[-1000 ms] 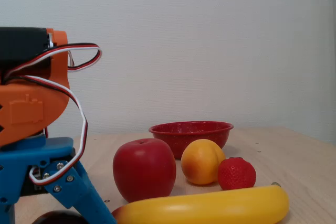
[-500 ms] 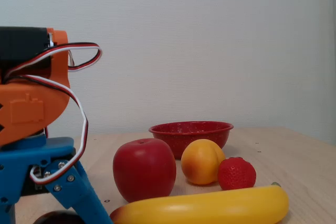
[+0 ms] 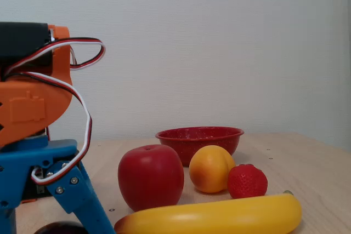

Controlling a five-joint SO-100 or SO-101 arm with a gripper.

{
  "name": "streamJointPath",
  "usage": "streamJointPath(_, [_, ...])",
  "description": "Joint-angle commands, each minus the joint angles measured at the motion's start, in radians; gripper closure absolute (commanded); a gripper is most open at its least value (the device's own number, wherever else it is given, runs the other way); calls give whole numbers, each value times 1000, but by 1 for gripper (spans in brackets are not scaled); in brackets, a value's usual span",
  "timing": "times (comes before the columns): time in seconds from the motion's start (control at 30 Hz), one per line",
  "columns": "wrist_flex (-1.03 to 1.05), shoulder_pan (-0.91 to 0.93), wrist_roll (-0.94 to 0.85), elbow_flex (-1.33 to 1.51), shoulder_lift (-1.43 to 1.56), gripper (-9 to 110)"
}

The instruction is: Put the plum in the red bowl.

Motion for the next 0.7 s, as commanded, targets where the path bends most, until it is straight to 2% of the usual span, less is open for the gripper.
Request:
streamJointPath(0.0, [52,43,-17,-71,87,101])
streamJointPath(0.17, [262,97,-126,-190,199,101])
streamJointPath(0.27, [321,144,-199,-199,285,101])
streamJointPath(0.47, [322,316,-400,-123,515,101])
streamJointPath(0.67, [321,609,-632,-3,746,101])
